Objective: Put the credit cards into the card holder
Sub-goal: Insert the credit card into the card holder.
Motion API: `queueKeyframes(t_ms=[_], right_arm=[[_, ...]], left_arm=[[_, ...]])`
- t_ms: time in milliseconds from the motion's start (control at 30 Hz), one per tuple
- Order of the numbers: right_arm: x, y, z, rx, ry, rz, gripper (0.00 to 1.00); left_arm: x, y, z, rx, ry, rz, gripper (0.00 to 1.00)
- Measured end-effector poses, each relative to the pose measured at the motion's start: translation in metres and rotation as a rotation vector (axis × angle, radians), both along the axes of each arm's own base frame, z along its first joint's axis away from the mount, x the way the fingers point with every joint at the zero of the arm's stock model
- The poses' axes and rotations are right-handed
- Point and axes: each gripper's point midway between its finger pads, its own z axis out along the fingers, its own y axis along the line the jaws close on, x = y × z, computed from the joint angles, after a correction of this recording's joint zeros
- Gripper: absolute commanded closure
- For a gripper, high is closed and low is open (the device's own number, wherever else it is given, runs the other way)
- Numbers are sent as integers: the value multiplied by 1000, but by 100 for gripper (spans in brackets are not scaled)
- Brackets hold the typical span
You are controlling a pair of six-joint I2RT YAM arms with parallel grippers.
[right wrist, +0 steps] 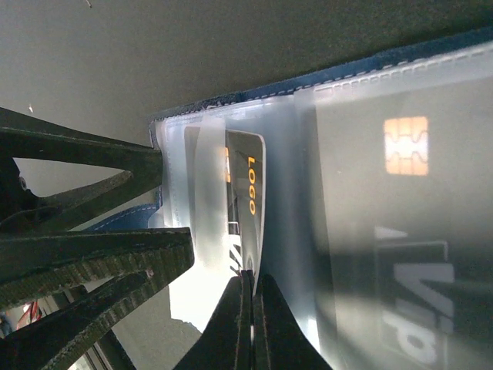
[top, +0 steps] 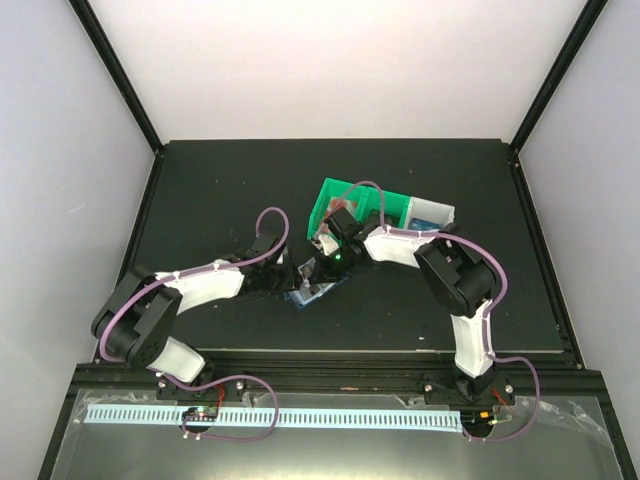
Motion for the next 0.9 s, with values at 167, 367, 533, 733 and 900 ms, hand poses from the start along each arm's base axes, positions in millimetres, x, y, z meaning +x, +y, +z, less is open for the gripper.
queueKeyframes(t_ms=[167, 367, 533, 733, 900], right_arm=[[1, 3, -1, 1, 18, 20, 99], [2, 4, -2, 3, 18, 46, 99], [2, 6, -4, 2, 17, 71, 98], [2, 6, -4, 3, 7, 90, 91], [3, 6, -5, -5, -20, 100, 78]], left_arm=[[0, -1, 0, -2, 0, -5, 53], [0, -1, -1, 3, -2, -16, 55], [0, -1, -1, 4, -4, -23, 55], [0, -1, -1, 3, -2, -27, 56], [1, -1, -1, 0, -4, -28, 56]])
